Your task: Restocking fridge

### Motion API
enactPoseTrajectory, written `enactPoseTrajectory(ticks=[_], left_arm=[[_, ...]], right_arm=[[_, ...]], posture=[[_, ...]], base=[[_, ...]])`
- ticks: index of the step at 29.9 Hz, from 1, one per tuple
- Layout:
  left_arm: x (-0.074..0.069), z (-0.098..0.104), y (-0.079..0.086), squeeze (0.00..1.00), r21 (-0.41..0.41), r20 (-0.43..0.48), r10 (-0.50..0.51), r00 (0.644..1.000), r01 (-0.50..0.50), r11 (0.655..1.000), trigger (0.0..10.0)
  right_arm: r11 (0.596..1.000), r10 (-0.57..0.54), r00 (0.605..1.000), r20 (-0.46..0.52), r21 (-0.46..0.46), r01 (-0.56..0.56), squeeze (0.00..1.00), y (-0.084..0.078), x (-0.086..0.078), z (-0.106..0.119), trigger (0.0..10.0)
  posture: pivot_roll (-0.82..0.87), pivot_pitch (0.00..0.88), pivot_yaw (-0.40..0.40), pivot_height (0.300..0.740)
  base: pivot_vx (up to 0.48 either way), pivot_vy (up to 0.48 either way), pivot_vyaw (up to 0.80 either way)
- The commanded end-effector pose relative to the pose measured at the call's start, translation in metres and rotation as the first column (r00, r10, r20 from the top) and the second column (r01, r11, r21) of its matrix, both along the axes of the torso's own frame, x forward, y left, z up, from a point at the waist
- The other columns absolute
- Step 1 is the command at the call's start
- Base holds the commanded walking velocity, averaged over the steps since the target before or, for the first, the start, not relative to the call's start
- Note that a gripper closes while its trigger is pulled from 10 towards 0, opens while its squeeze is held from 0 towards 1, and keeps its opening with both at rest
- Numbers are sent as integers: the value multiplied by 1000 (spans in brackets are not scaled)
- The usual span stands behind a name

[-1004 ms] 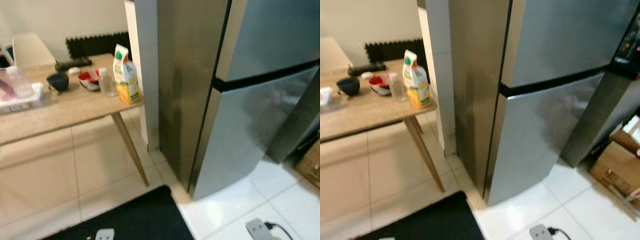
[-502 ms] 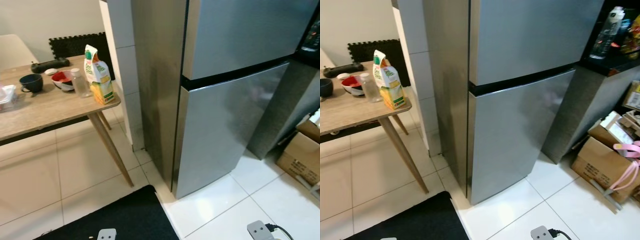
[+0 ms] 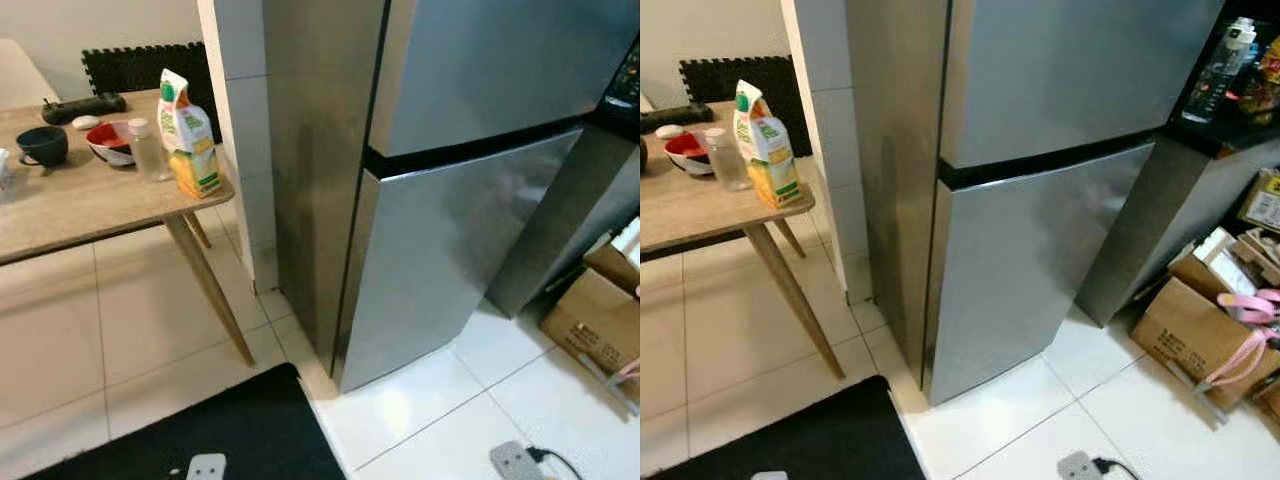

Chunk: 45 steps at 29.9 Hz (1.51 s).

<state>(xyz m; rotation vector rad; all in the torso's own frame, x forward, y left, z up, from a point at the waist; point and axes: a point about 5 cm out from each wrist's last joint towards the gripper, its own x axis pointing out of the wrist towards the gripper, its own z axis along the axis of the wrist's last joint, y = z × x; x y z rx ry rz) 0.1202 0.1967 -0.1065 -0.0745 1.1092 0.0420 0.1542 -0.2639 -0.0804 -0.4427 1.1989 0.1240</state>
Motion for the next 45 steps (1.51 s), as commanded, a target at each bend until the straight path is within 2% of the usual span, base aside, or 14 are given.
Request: enactPoseTrajectory(ticks=[1, 7, 19, 29, 35, 45], left_arm=[[-5, -2, -3, 0, -11, -20, -1, 1000, 1, 1000, 10000], [-1, -1, -3, 0, -12, -2, 27, 1000, -27, 1000, 10000], [8, 2, -8, 0, -34, 34, 0, 999, 1, 999, 10000], [10, 2, -10, 0, -40, 41, -5, 999, 7, 999, 10000], [11, 3, -10, 0, -60, 55, 26, 998, -23, 998, 10000], [11, 3, -10, 0, -56, 51, 15, 999, -12, 998, 10000]], right_arm=[[1000, 4, 1000, -14, 3, -4, 0, 3, -5, -3, 10000], [1000, 0, 1000, -17, 4, 0, 0, 5, -6, -4, 10000], [1000, -14, 1000, -11, 8, 14, 0, 7, -5, -4, 10000], [1000, -14, 1000, -7, 7, 14, 0, 7, -2, -3, 10000], [1000, -14, 1000, -4, 6, 14, 0, 6, -1, -2, 10000], [1000, -19, 1000, -2, 6, 19, 0, 4, 0, -2, 10000]], posture=[[-59, 0, -36, 740], [-59, 0, -35, 740], [-60, 0, -37, 740], [-60, 0, -38, 740], [-63, 0, -38, 740], [-63, 0, -39, 740]], base=[[0, 0, 0], [0, 0, 0], [104, 0, 0], [152, 0, 0], [0, 0, 0], [0, 0, 0]])
